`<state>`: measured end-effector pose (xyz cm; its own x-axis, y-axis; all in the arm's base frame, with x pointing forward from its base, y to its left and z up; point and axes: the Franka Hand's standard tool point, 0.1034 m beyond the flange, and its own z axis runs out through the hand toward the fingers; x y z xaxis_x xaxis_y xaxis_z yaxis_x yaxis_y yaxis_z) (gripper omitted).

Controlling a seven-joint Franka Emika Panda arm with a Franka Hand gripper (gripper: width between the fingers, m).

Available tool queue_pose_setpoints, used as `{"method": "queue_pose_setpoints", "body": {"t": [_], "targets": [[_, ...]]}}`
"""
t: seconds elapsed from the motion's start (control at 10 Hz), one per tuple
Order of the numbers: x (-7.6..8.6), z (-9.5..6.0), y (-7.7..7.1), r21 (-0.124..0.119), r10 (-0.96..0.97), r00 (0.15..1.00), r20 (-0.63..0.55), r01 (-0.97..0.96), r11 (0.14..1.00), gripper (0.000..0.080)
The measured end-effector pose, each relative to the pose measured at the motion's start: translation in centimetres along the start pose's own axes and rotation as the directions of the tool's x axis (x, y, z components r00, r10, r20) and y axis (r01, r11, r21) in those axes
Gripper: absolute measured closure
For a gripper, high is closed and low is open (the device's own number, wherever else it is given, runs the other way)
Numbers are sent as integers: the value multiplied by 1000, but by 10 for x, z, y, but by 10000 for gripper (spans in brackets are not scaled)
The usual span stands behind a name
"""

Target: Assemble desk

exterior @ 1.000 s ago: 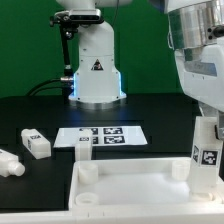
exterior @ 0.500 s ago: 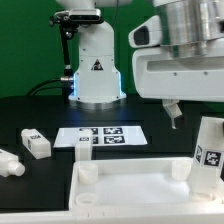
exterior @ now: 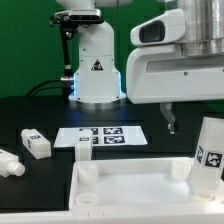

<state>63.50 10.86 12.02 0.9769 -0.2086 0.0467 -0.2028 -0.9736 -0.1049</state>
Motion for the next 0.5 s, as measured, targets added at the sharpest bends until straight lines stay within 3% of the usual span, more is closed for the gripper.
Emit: {"method": "queue_pose_setpoints", "body": {"t": [0.2,0.3,0.4,0.5], "targets": [[1,2,4,1,-32,999,-11,32,999,151],[1,2,4,2,-24,1000,-10,24,1000,271],[1,2,4,3,35,999,-10,-35,999,271],[1,2,4,4,89,996,-9,-89,996,478]]}}
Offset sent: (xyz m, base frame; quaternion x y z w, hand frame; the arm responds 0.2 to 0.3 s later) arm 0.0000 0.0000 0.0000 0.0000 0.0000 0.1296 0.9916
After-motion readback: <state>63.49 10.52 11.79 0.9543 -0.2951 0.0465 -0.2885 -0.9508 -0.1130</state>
